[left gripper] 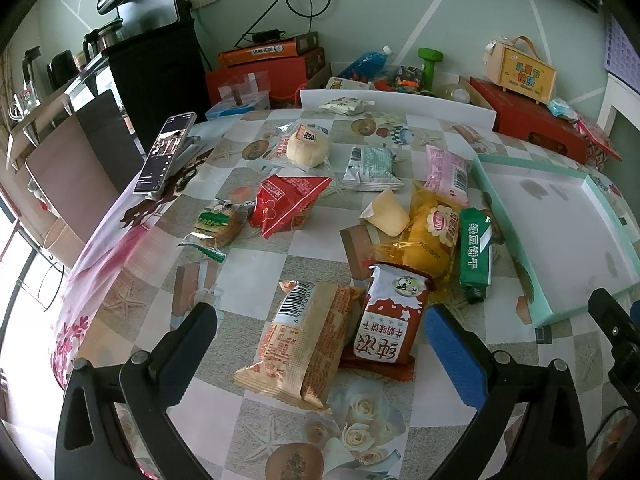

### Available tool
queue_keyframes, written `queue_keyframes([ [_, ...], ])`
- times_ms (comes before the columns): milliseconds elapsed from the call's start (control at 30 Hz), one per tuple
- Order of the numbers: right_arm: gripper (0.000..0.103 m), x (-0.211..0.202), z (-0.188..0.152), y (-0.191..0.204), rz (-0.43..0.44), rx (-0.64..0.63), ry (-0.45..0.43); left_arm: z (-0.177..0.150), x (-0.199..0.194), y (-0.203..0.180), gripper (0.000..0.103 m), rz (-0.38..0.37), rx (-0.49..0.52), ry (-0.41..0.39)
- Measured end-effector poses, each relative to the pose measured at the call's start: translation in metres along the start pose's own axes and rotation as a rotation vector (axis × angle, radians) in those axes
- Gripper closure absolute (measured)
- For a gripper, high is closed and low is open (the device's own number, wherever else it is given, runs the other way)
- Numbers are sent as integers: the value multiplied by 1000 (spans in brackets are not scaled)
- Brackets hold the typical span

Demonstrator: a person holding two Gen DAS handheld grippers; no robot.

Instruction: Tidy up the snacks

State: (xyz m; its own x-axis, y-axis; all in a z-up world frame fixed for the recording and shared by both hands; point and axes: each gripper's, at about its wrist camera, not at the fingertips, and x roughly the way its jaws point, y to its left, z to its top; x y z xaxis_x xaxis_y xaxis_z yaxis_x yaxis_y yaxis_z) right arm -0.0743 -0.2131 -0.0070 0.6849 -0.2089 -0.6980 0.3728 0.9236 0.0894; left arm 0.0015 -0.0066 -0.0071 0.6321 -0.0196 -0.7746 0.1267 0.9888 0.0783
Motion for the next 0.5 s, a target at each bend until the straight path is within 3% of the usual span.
queue_keyframes([
  [500, 0, 0, 0, 0, 1, 1, -1, 0, 0, 0, 0, 1, -2, -4],
])
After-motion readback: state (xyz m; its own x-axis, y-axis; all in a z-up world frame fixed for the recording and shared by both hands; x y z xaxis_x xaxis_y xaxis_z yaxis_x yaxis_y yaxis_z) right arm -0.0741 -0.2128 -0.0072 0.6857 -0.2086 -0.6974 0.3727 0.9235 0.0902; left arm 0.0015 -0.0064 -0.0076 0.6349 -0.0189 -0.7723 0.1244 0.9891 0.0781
